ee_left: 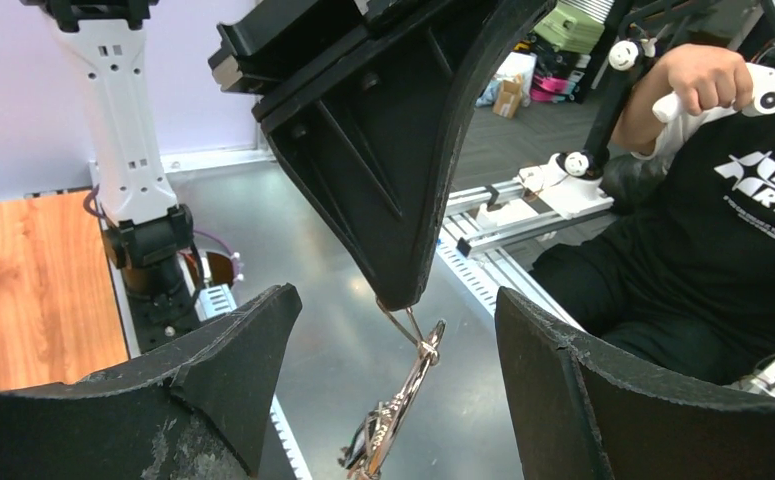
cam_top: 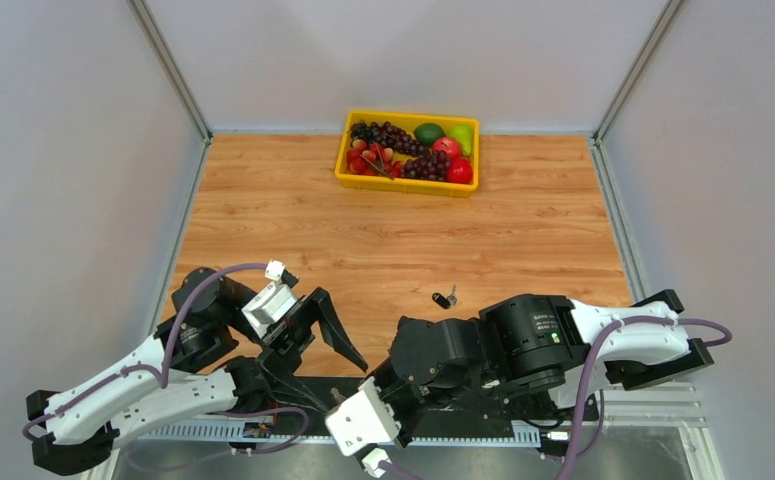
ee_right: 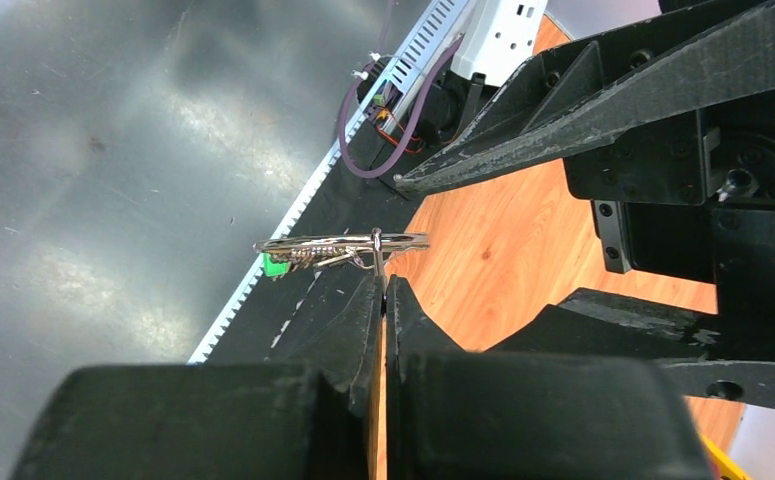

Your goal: Put the keys on the keyring

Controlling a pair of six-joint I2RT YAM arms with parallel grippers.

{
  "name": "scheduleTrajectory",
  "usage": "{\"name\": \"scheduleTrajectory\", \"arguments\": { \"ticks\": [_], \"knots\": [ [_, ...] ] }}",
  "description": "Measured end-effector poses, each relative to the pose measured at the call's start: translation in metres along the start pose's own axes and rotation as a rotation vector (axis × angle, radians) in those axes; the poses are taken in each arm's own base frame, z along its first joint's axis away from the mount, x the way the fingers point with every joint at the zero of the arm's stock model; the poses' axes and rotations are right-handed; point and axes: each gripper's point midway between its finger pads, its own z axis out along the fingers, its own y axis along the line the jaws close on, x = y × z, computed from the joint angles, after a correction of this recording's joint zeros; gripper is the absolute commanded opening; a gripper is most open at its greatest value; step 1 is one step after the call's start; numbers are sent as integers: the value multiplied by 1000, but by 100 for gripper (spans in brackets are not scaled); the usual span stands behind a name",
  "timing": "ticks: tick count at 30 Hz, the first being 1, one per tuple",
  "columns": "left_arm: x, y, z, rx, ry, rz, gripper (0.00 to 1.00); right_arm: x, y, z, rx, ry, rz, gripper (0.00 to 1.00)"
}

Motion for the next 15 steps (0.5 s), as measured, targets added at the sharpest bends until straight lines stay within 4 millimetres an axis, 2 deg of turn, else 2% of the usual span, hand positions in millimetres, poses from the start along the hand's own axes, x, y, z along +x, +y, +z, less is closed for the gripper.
{"name": "scheduleTrajectory", "arguments": {
  "ticks": [7,15],
  "knots": [
    [4,0,1,6,15,-45,78,-4,-6,-3,8,9,-29,0],
    [26,17,3,-31,84,-178,72,-4,-8,-1,13,17,-43,0]
  ]
}}
